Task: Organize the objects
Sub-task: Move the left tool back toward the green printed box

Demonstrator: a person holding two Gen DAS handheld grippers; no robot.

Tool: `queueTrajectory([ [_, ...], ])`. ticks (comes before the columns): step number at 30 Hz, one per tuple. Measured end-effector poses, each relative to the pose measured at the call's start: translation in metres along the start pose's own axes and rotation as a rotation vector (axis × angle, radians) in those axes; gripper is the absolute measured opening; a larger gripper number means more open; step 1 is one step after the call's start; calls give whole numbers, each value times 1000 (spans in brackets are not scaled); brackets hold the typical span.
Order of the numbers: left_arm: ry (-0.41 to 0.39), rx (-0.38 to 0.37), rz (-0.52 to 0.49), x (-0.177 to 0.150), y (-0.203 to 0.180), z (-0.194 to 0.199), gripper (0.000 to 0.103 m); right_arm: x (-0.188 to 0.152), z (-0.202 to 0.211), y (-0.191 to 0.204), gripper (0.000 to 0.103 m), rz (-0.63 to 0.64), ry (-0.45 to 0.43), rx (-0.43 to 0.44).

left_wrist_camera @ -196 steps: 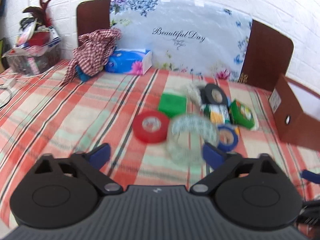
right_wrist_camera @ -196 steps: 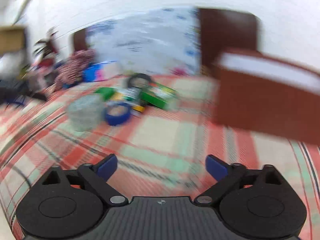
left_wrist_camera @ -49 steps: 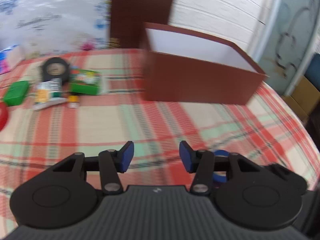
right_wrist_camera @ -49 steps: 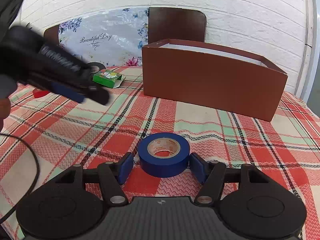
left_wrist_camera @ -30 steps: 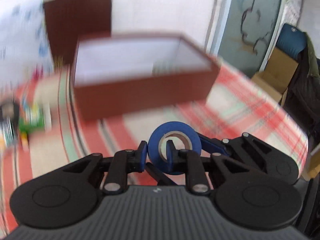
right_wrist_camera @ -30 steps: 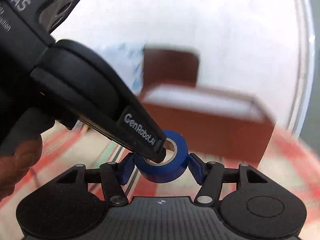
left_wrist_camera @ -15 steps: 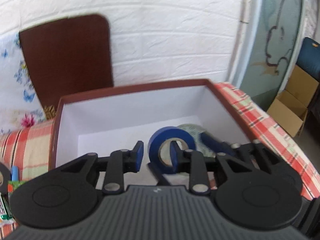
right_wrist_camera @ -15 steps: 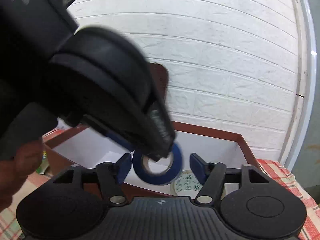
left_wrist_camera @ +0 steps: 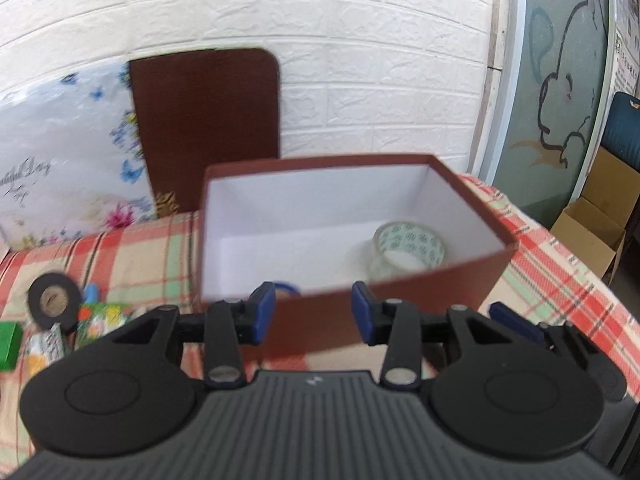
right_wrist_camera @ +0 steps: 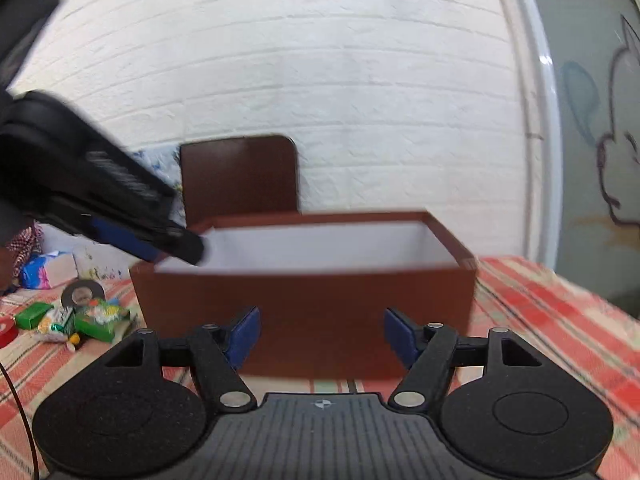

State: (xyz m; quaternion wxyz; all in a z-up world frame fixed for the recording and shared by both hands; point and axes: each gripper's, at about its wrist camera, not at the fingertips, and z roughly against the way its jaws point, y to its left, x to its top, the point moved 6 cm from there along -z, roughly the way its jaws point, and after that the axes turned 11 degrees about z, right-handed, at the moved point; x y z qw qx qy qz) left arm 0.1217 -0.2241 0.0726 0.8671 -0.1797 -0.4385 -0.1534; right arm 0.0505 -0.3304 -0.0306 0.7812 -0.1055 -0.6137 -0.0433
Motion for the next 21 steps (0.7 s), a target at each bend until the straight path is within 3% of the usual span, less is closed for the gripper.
queueTrajectory([
  [6, 96, 103, 74, -61, 59, 9, 45, -17, -7, -7, 68, -85, 78, 1],
  [9, 135, 156, 99, -83, 87, 13, 45, -14, -21, -20, 68, -66, 100, -21],
  [12, 141, 192, 138, -90, 110, 22, 45, 0, -41, -33, 68, 3, 91, -39],
  [14, 133, 210, 153, -90, 118, 26, 45, 2, -56, -34, 80, 66, 107, -72],
  [15, 128, 215, 160, -90, 121, 28, 45, -1, -61, -34, 78, 73, 126, -75],
  [18, 119, 219, 175, -93, 126, 31, 47, -14, -60, -30, 75, 34, 192, -65],
  [21, 136, 224, 178, -103, 129, 27, 47, -25, -30, -22, 76, -52, 185, -7],
])
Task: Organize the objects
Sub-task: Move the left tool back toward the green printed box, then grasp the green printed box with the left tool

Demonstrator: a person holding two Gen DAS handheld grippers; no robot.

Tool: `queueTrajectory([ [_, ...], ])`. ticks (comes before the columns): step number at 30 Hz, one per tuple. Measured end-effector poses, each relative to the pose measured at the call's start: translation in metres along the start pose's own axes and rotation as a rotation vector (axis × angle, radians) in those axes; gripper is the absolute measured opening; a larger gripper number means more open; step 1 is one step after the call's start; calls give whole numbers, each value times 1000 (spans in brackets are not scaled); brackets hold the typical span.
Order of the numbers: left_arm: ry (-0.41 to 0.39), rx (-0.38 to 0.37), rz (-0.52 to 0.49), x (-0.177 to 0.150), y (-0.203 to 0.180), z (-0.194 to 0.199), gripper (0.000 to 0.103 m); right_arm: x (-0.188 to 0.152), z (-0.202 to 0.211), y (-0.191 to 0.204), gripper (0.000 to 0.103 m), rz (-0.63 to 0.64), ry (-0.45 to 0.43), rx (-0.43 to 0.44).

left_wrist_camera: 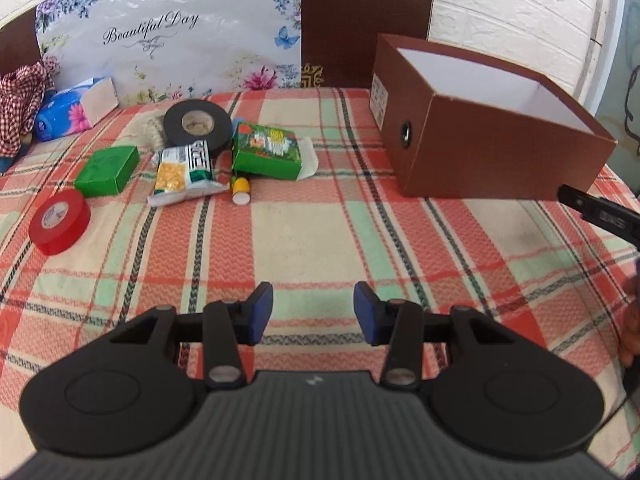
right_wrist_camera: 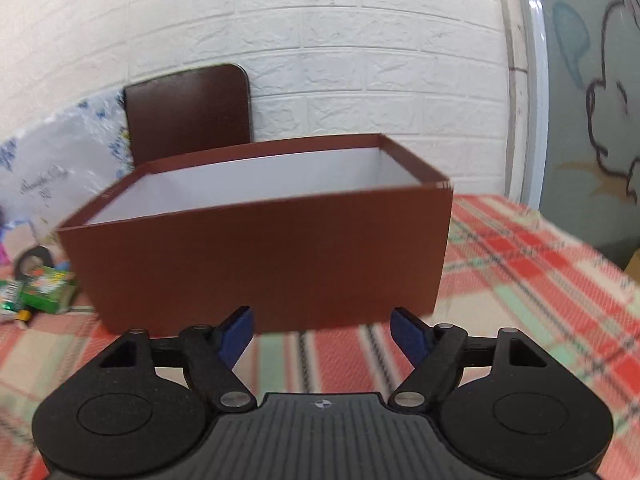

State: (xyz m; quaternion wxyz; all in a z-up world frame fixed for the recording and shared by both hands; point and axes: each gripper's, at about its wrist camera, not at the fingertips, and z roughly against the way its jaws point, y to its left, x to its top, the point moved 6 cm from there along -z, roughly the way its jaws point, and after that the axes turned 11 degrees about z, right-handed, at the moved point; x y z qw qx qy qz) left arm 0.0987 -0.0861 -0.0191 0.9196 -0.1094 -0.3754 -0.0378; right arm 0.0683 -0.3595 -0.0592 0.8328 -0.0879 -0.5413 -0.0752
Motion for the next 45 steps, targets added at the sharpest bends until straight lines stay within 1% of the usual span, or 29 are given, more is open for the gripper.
queueTrajectory([
  [2, 10, 0, -4, -6, 2, -5, 47, -14, 21, 8, 77, -43, 4, 38],
  [4, 1, 15, -28, -15, 5, -13, 52, -26, 39, 16, 77, -60, 10, 76],
  [5, -32, 17, -48, -20, 7, -14, 54, -29, 47, 23, 78, -50, 10, 92],
  [7, -127, 37, -115, -30, 6, -11, 65, -33, 56, 36, 78, -5, 12, 115],
  [8, -171, 46, -133, -35, 6, -8, 66, -34, 56, 42, 78, 22, 17, 119],
  [9, -190, 33, -130, -37, 7, -6, 66, -34, 56, 46, 78, 46, 23, 117],
  [13, -180, 0, -90, -34, 13, -6, 67, -36, 45, 53, 76, 71, 85, 105],
  [17, -166, -16, -76, -31, 19, -5, 67, -37, 41, 55, 76, 88, 115, 87],
  [19, -177, 2, -108, -28, 25, -5, 67, -37, 40, 60, 76, 103, 133, 100],
  [20, -202, 23, -127, -24, 31, -3, 67, -37, 40, 65, 76, 114, 138, 114],
  [22, -253, 99, -141, -10, 53, -2, 67, -35, 39, 79, 76, 137, 149, 152],
  [24, -265, 164, -114, 3, 82, -6, 67, -32, 36, 101, 76, 167, 156, 202],
  [26, -251, 215, -60, 8, 114, -13, 67, -29, 32, 127, 75, 215, 160, 252],
  [27, -226, 216, -1, 7, 129, -17, 70, -27, 29, 141, 75, 238, 165, 281],
  [28, -217, 159, 98, 9, 143, -17, 74, -25, 25, 155, 74, 258, 170, 312],
  [29, -221, 130, 167, 10, 152, -14, 76, -22, 21, 171, 74, 280, 172, 346],
  [30, -230, 137, 203, 11, 158, -14, 79, -19, 17, 185, 74, 309, 168, 372],
  [31, -233, 138, 214, 11, 158, -14, 80, -15, 12, 199, 74, 343, 159, 384],
  [32, -239, 139, 207, 10, 156, -13, 81, -11, 6, 210, 71, 373, 146, 390],
  [33, -243, 142, 197, 9, 154, -13, 82, -5, -1, 221, 71, 389, 135, 395],
  [34, -245, 141, 194, 9, 153, -13, 82, 2, -9, 230, 71, 380, 126, 403],
  [36, -248, 116, 211, 9, 157, -13, 84, 23, -23, 239, 72, 282, 102, 440],
  [37, -249, 106, 225, 9, 159, -13, 84, 35, -29, 242, 75, 225, 88, 451],
  [38, -252, 99, 234, 10, 161, -13, 84, 46, -35, 245, 82, 177, 73, 455],
  [40, -254, 94, 242, 10, 160, -14, 85, 63, -50, 254, 87, 122, 56, 435],
  [43, -255, 82, 250, 11, 162, -15, 85, 70, -85, 267, 87, 136, 110, 388],
  [44, -256, 78, 254, 11, 163, -15, 85, 66, -99, 268, 85, 126, 149, 382],
  [45, -256, 76, 257, 11, 164, -15, 85, 62, -110, 267, 81, 106, 189, 386],
])
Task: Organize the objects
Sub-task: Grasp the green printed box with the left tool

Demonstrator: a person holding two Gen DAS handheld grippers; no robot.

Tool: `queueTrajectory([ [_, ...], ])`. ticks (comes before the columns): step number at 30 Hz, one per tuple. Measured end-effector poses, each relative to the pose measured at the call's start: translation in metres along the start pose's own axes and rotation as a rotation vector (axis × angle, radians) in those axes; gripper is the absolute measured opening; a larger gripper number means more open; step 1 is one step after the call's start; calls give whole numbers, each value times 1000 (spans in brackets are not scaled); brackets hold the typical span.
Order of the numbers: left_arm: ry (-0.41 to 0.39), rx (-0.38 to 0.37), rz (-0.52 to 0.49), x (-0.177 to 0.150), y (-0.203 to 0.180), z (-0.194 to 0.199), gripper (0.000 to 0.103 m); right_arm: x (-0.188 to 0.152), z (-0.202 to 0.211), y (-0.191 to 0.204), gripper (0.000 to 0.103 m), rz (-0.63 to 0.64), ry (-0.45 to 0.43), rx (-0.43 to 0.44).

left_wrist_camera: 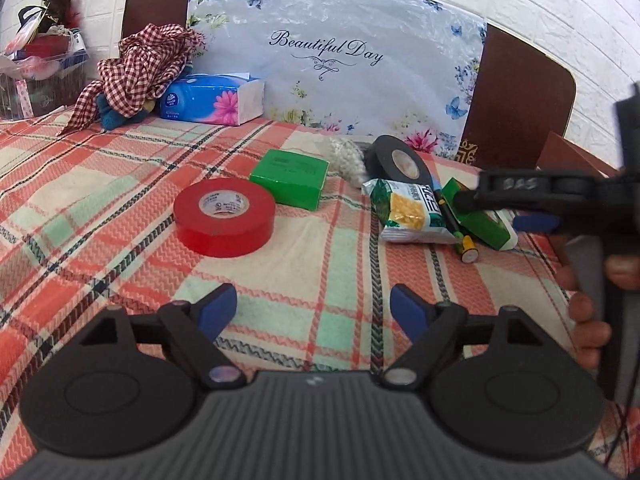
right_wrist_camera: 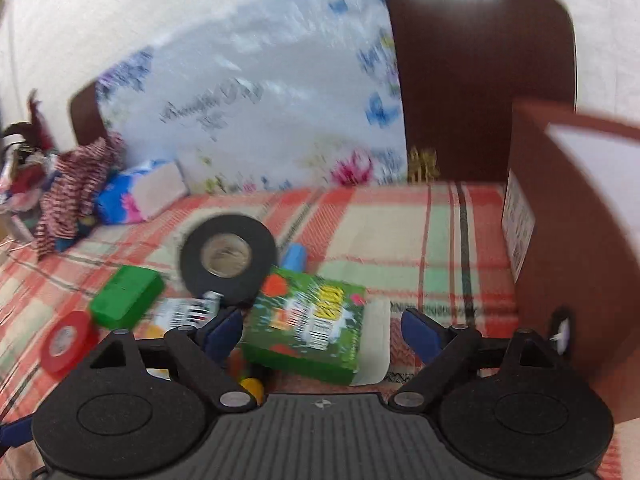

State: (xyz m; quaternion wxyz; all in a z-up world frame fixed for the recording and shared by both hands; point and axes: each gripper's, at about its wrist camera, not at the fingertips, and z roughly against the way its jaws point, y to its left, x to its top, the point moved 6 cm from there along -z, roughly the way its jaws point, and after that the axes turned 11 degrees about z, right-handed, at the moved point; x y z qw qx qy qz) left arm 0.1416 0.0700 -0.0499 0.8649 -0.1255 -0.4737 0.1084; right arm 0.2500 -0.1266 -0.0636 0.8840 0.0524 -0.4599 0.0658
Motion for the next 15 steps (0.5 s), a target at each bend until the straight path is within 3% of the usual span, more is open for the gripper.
queueTrajectory([
  [1, 0, -2, 1, 0, 0, 0, 85, -5, -7, -5, 77, -33, 19, 24],
  [2, 0, -2, 3, 0, 0, 0, 85, -9, -3, -5, 61, -38, -9, 26],
  [6, 2, -3, 2, 1, 0, -1, 86, -25, 22, 4, 60, 42, -2, 56],
  [12, 4, 11, -18, -1, -2, -1, 86, -82, 96, 4, 61, 272, 14, 33],
  [13, 5, 16, -24, -1, -3, -1, 86, -92, 109, 1, 63, 284, 18, 32],
  [15, 8, 26, -40, -2, -5, -2, 86, -110, 136, -7, 76, 278, 12, 28],
])
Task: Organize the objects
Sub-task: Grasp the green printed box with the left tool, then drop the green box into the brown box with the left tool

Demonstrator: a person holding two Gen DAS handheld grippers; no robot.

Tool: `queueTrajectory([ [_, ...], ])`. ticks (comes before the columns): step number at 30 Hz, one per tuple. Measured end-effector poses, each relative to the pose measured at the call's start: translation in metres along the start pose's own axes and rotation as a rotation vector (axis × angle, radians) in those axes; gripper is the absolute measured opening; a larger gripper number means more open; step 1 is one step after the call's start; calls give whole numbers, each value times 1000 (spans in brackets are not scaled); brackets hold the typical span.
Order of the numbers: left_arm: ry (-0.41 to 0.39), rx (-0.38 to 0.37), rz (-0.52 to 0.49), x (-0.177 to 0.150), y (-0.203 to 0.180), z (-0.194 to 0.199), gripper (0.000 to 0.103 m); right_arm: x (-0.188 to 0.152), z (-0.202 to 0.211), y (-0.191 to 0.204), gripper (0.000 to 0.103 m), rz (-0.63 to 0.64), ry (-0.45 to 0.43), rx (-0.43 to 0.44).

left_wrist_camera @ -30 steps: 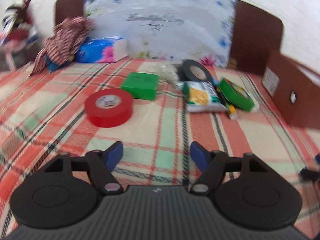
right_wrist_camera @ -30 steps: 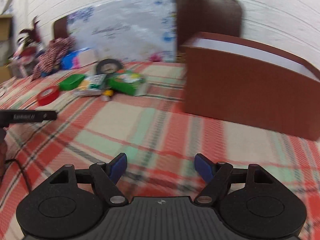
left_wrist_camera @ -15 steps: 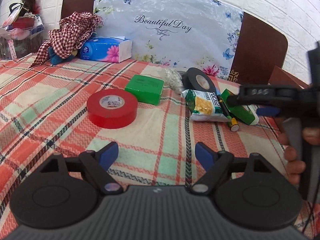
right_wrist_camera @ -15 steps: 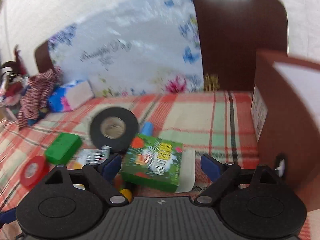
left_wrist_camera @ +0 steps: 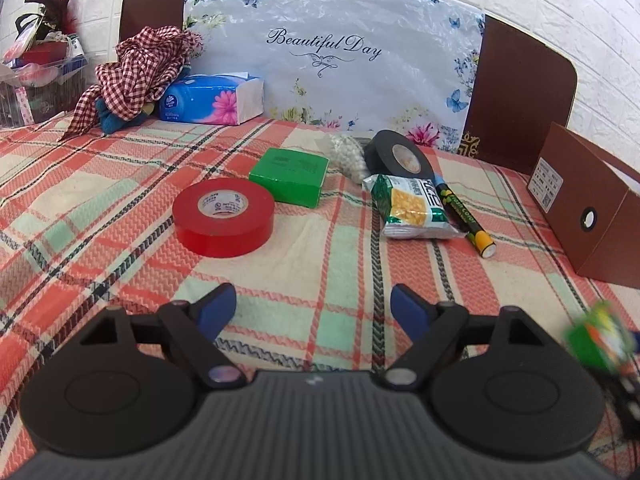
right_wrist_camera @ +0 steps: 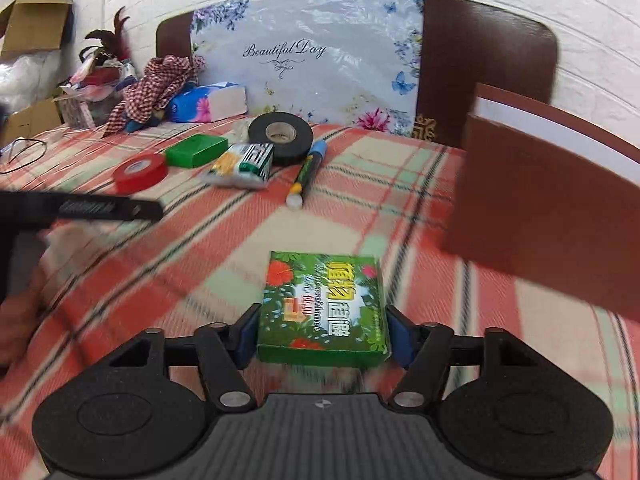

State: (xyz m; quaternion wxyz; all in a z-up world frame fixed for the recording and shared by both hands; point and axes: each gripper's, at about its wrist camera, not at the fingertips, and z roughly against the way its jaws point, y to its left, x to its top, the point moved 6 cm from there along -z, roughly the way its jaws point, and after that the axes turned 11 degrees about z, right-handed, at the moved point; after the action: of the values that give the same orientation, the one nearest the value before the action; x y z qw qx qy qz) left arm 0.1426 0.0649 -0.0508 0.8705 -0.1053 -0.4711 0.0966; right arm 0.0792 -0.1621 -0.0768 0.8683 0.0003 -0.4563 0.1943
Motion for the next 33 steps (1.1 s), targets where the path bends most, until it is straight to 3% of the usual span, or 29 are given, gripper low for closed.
queueTrajectory([
  [1, 3, 7, -10, 0, -1, -1, 86, -8, 9, -2, 87, -11, -1, -12],
  [6, 62, 74, -110, -5, -22, 3, 86, -25, 27, -18, 86, -97, 2, -51],
  [12, 268, -193, -11, -19, -85, 51, 79, -27, 31, -6, 86, -62, 0, -61],
  [14, 351, -275, -29, -29, -112, 61, 73, -30, 34, -5, 86, -47, 4, -65],
  [20, 547, -324, -46, -66, -153, 51, 62, -34, 37, -12, 83, -79, 11, -71],
  [21, 535, -320, -64, -70, -157, 49, 62, -35, 37, -12, 75, -83, 12, -65],
  [22, 511, -327, -82, -71, -161, 50, 53, -35, 38, -12, 59, -80, 4, -55],
  [23, 518, -348, -85, -72, -165, 51, 45, -34, 39, -9, 59, -69, -1, -50],
  [24, 547, -387, -62, -72, -169, 51, 31, -33, 39, -7, 59, -55, -2, -59],
  [28, 516, -389, -100, -57, -186, 55, 30, -25, 47, -13, 59, -58, -56, -113],
  [33, 382, -437, -164, -13, -224, 66, 31, 8, 60, -39, 59, -41, -187, -230],
])
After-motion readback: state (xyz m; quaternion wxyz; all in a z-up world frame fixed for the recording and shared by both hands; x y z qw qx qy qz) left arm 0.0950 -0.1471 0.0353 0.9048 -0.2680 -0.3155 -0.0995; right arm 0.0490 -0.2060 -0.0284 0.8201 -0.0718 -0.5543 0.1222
